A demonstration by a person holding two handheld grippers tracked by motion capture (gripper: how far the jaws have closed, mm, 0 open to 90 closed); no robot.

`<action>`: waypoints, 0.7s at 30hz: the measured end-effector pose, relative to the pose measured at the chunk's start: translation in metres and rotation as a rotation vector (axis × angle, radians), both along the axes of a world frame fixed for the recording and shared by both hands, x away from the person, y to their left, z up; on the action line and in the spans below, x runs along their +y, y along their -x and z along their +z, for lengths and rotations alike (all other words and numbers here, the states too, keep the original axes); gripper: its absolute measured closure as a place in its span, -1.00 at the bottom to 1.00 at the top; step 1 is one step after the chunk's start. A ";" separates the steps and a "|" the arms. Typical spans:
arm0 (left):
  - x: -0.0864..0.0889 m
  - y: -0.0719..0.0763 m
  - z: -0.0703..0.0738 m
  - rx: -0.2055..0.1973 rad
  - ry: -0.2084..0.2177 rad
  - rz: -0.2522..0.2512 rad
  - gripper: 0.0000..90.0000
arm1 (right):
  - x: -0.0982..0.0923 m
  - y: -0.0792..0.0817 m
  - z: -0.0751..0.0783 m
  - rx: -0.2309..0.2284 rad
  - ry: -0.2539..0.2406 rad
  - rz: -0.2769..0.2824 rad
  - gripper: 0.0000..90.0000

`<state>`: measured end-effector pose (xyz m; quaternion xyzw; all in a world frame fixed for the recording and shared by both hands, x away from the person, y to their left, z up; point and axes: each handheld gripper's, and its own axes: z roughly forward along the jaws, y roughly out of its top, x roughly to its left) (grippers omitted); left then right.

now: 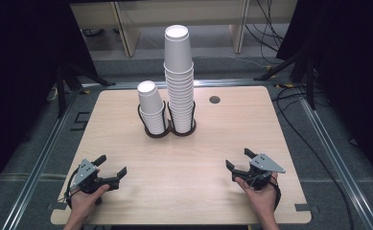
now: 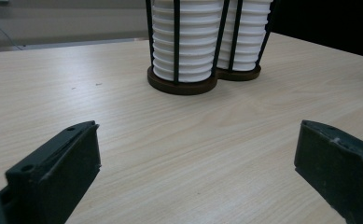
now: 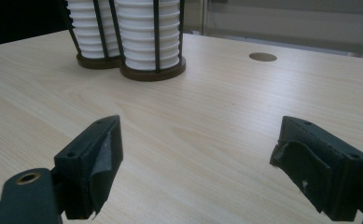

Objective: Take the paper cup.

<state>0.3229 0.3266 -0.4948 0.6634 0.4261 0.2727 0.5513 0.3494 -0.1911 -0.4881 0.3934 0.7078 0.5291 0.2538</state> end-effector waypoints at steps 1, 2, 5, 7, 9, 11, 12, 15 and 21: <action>0.000 0.000 0.000 0.000 0.000 0.000 -1.00 | -0.001 -0.001 0.000 -0.028 0.019 -0.005 -0.66; -0.001 0.000 0.001 -0.003 0.000 -0.002 -1.00 | -0.001 -0.001 0.000 -0.020 0.004 -0.012 -0.66; -0.005 -0.003 0.003 -0.007 0.006 -0.016 -1.00 | 0.000 -0.001 0.000 0.000 -0.001 -0.004 -0.66; -0.006 -0.004 0.002 -0.020 0.014 -0.023 -1.00 | 0.000 -0.002 0.000 0.006 -0.012 0.000 -0.66; -0.009 -0.005 0.007 -0.027 -0.002 -0.038 -1.00 | 0.001 -0.004 0.001 -0.010 -0.001 -0.010 -0.66; -0.011 -0.005 0.010 -0.033 -0.007 -0.049 -1.00 | 0.001 -0.006 0.005 -0.022 0.016 -0.011 -0.66; -0.011 -0.005 0.013 -0.036 -0.011 -0.054 -1.00 | 0.003 -0.006 0.008 -0.015 0.008 0.000 -0.66; -0.014 -0.010 0.020 -0.050 -0.010 -0.070 -1.00 | 0.003 -0.009 0.015 -0.039 0.016 -0.004 -0.66; -0.024 -0.028 0.042 -0.101 0.029 -0.116 -1.00 | 0.004 -0.017 0.037 -0.067 0.011 0.002 -0.65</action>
